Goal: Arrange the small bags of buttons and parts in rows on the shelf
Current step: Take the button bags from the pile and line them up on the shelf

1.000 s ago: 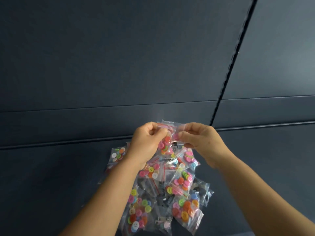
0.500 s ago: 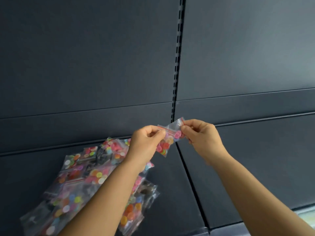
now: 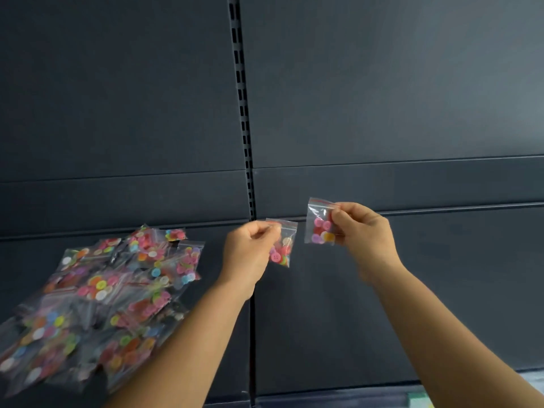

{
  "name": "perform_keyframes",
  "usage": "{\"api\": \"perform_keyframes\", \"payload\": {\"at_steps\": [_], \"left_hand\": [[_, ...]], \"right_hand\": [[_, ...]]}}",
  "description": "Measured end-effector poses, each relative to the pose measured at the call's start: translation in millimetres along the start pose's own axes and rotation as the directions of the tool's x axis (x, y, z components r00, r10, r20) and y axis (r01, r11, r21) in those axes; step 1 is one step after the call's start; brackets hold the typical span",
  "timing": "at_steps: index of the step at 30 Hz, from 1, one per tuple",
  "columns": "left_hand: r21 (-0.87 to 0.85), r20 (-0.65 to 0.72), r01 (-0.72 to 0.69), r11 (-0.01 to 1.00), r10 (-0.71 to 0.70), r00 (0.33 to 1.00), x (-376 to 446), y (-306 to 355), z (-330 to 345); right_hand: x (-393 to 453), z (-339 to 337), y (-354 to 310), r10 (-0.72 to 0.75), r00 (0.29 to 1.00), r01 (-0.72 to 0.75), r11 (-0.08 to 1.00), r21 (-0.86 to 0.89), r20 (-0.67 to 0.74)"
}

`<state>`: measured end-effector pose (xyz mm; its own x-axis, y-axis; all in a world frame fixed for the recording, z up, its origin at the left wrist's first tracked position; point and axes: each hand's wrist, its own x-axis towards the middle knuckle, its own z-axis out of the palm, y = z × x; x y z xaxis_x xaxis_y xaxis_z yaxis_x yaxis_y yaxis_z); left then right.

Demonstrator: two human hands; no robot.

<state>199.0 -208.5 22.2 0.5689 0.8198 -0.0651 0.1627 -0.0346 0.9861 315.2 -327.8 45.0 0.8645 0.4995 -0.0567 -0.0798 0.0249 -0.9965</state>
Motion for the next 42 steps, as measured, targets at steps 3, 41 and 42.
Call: {"api": "perform_keyframes", "payload": {"at_steps": [3,41,42], "left_hand": [[0.064,-0.039,0.005,0.998,-0.003,0.999,8.6,-4.4,5.3],[0.735,0.425,-0.476,0.483,0.219,0.878,49.7,-33.9,26.7],[0.744,0.418,-0.469,0.476,0.216,0.883,50.1,-35.1,27.9]], "right_hand": [[16.3,-12.6,8.5,-0.026,1.000,0.022,0.960,-0.279,-0.009],[56.6,10.6,70.8,-0.200,0.918,0.395,0.391,-0.831,0.343],[56.8,10.5,71.4,-0.187,0.918,0.395,0.382,-0.835,0.349]]}}
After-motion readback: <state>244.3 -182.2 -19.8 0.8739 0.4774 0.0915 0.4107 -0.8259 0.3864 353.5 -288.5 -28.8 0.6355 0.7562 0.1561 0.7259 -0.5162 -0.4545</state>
